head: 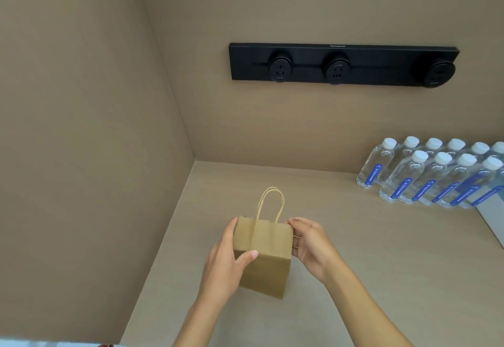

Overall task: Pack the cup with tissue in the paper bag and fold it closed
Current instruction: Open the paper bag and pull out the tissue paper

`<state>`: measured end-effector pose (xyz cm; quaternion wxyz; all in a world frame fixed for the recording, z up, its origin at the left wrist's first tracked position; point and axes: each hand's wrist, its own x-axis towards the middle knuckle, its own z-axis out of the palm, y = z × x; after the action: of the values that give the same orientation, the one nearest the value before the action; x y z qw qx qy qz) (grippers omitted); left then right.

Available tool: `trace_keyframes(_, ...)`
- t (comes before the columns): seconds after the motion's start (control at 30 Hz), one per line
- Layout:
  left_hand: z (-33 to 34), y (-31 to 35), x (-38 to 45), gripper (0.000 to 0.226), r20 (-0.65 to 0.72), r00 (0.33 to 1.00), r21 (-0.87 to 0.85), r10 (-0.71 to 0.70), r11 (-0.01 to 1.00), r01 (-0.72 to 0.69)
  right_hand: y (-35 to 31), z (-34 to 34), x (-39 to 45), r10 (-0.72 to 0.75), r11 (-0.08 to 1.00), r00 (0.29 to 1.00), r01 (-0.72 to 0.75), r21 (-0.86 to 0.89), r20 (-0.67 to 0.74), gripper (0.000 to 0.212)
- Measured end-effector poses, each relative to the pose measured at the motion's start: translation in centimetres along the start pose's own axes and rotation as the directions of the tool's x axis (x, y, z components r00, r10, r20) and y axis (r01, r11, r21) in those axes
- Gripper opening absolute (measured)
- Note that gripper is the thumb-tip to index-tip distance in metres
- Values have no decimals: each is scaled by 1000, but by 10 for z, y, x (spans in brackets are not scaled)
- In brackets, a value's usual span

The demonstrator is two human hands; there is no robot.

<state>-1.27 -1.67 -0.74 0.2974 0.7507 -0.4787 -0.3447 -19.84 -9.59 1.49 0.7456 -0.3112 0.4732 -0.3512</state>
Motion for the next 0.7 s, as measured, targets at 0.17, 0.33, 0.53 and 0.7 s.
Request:
trace_keyframes(0.17,3,12,-10,77,-140,990,157,12,988,10,4,-3,-24,-126,992,982,125,12,138,16)
trace_keyframes(0.33,12,14,-21,61,-60,998,-110,-21,994,14,15,-1,-36,-126,988,966,141,-54,225,12)
trace_keyframes(0.53,12,24,-32,76,147,989,-333,0,942,49,24,4,-40,-90,994,958,104,-40,271,28)
trace_keyframes(0.7,8,27,-34,106,225,974,-331,-11,940,87,30,9,-42,-81,996,961,90,-22,263,27)
